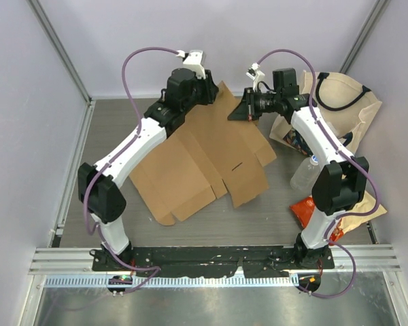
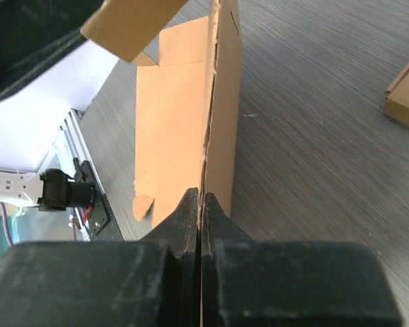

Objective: Fold the paper box

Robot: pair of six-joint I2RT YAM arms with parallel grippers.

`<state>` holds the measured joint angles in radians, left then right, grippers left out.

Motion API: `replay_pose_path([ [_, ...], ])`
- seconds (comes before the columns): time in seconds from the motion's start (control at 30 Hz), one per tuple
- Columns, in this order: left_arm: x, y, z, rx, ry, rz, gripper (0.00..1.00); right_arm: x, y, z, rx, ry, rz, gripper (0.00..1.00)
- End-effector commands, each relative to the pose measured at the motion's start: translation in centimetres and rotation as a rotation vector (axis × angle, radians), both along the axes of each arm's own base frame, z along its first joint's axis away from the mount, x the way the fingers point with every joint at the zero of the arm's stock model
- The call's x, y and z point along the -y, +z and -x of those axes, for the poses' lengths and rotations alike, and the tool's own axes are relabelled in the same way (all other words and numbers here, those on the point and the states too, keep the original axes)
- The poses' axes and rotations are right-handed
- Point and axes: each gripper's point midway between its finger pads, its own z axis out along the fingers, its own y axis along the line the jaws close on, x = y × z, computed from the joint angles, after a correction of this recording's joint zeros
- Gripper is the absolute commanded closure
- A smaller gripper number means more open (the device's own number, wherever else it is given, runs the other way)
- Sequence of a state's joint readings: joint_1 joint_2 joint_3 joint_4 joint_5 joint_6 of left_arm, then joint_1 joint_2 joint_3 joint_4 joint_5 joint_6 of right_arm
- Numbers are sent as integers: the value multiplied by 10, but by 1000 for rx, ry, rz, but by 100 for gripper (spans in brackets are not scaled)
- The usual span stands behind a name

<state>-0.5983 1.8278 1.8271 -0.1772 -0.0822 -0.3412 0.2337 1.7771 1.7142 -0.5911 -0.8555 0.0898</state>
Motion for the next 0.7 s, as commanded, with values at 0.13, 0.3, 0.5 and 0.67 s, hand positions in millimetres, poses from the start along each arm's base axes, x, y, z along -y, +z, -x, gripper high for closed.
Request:
replay_pose_path([
  [0.13, -4, 11, 47, 51, -123, 24, 54, -12, 61, 18, 165, 44, -152, 99],
  [0.3, -107, 51, 86, 193, -28, 121, 43, -8, 45, 32, 117, 97, -126, 99],
  [0.5, -246, -36, 82, -56, 403, 251, 45, -8, 37, 40, 103, 121, -128, 99],
  [0.67, -277, -73, 41, -182, 452, 427, 53, -10, 43, 44, 109, 133, -158, 99],
])
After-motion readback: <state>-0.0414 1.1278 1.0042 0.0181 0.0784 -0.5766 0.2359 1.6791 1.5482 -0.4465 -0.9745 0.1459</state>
